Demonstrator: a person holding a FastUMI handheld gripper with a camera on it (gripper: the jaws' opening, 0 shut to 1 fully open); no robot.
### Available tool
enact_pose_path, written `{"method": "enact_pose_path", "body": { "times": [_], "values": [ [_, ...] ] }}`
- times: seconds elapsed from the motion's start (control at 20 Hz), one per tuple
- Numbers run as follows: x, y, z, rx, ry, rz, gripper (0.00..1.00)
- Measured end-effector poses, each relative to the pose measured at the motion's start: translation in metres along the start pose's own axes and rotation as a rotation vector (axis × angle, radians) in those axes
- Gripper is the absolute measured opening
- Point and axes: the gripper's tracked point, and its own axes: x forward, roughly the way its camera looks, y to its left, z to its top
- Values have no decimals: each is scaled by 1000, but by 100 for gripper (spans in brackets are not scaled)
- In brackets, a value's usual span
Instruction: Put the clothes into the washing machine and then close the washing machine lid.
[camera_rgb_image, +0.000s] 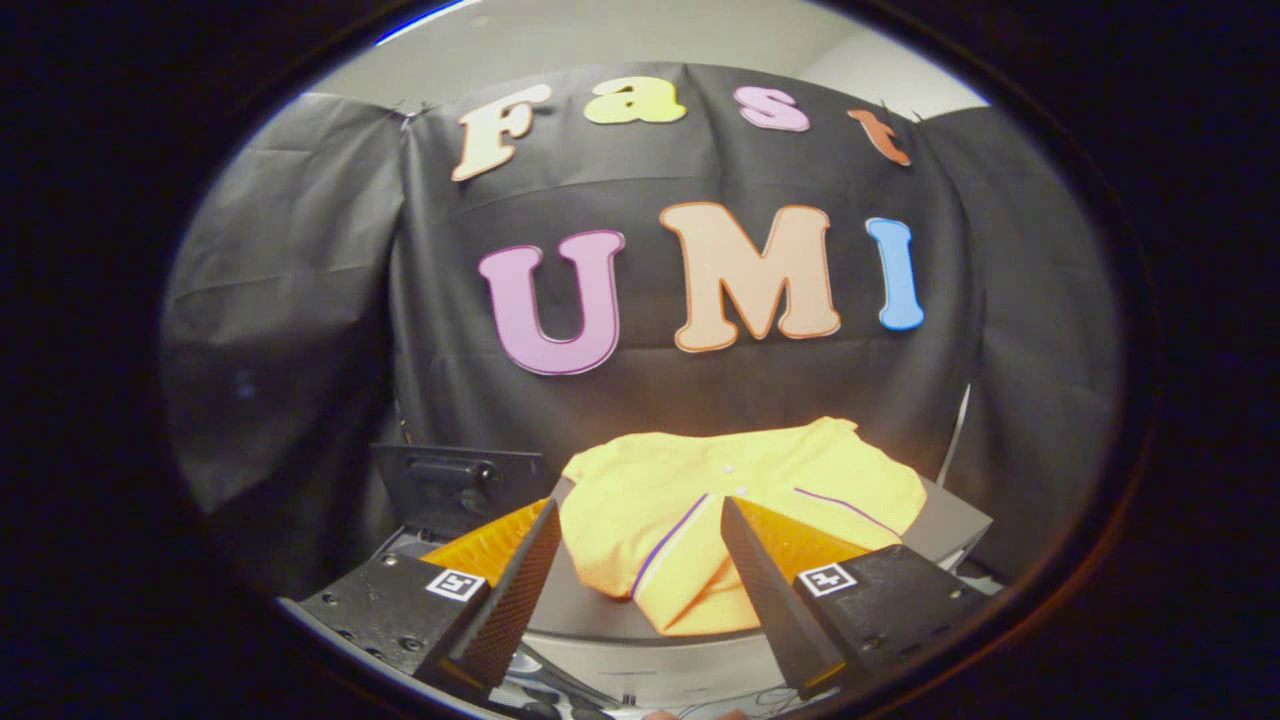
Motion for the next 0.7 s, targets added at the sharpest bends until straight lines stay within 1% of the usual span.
{"method": "enact_pose_path", "body": {
  "times": [0.15, 0.25, 0.35, 0.45, 0.6, 0.7],
  "values": [
    [21, -28, 7, 19, -6, -52, 98],
    [35, -49, -2, 9, 49, -87, 98],
    [49, -64, -5, -28, 104, -129, 98],
    [65, -65, -9, -52, 161, -116, 98],
    [81, -78, -32, -79, 256, -165, 98],
    [87, -73, -53, -86, 344, -151, 97]
  ]
}}
